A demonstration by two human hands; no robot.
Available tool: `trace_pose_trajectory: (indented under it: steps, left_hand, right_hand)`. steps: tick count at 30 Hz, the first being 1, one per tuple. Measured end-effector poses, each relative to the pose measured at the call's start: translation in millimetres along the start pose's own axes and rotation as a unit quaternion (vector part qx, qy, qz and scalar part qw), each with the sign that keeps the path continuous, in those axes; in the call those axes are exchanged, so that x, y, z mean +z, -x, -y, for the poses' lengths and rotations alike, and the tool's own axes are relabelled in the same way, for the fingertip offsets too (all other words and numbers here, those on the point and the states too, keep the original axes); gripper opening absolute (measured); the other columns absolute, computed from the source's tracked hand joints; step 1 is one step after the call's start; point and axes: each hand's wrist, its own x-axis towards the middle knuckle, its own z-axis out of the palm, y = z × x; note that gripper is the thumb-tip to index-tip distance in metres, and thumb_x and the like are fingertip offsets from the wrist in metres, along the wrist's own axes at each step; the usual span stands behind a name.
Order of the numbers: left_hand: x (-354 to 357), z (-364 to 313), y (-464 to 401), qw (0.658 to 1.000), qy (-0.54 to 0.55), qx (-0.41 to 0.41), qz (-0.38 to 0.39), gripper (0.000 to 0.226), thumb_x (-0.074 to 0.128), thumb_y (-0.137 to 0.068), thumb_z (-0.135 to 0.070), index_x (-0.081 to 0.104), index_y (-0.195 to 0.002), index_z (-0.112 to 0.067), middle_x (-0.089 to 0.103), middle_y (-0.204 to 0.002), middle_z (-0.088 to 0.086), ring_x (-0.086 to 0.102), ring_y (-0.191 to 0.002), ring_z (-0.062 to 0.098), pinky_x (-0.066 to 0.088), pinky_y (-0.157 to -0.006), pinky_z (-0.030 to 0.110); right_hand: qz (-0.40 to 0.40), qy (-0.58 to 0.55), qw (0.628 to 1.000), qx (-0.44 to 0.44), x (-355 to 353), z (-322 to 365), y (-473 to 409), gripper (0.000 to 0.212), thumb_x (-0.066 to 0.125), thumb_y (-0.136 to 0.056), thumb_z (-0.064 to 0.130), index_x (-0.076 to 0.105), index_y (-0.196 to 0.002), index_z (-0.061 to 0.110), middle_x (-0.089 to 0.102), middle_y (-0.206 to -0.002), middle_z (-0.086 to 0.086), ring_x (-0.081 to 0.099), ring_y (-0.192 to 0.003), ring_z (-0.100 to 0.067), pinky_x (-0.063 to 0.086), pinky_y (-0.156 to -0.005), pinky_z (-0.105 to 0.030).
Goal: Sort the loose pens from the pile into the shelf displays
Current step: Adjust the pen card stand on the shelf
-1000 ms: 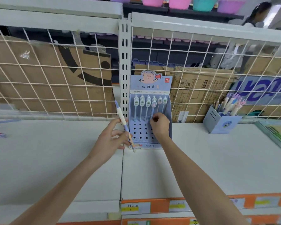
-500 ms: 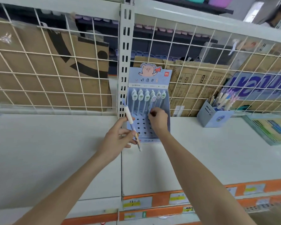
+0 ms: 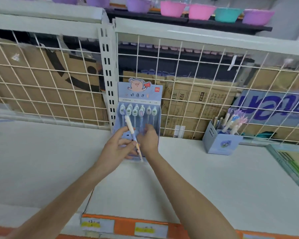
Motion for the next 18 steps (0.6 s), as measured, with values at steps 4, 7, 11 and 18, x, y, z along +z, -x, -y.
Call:
trace_pose_trajectory:
  steps: [4,7,11,18]
  left_hand:
    - [48.6,-8.4,-4.3,1.000,-0.021,0.006,-0.010,0.038,0.058,-0.089,-0.011,0.047,-0.124,-0.022,0.071,-0.084,0.006,0.069,-0.070,0.021,0.056,-0.066,0.031]
    - [100.9,-17.4,-5.3,0.999,-0.031,0.006,0.021,0.029,0.060,-0.089,-0.011,0.053,-0.112,-0.027,0.071,-0.079,0.005,0.068,-0.067,0.021,0.055,-0.067,0.031]
    - [172.1,-28.1,-8.4,0.991,-0.101,0.037,0.076,0.020,0.062,-0.088,-0.012,0.059,-0.101,-0.028,0.070,-0.075,0.004,0.066,-0.063,0.012,0.047,-0.061,0.013]
    - [236.3,-17.3,-33.1,0.939,-0.290,0.169,0.078,0.042,0.057,-0.091,-0.030,0.045,-0.131,-0.029,0.054,-0.125,-0.007,0.051,-0.113,0.007,0.040,-0.096,0.025]
  right_hand:
    - [0.069,-0.159,0.984,-0.026,-83.5,4.9,24.6,0.023,0.048,-0.094,0.007,0.064,-0.110,0.002,0.066,-0.100,-0.010,0.059,-0.089,-0.016,0.050,-0.081,-0.028]
    - [0.096,-0.202,0.972,-0.076,-157.2,3.7,32.9,0.017,0.055,-0.092,0.007,0.064,-0.107,0.006,0.068,-0.094,-0.007,0.063,-0.084,-0.012,0.052,-0.078,-0.020]
    - [0.082,-0.187,0.975,-0.085,-225.0,-9.5,34.2,0.023,0.066,-0.083,0.001,0.061,-0.104,0.008,0.060,-0.077,0.002,0.058,-0.062,0.003,0.050,-0.060,-0.013]
    - [-0.058,-0.205,0.975,-0.072,-312.8,-47.5,22.5,0.019,0.067,-0.081,-0.001,0.064,-0.100,0.000,0.067,-0.088,-0.015,0.063,-0.076,-0.012,0.049,-0.068,-0.011]
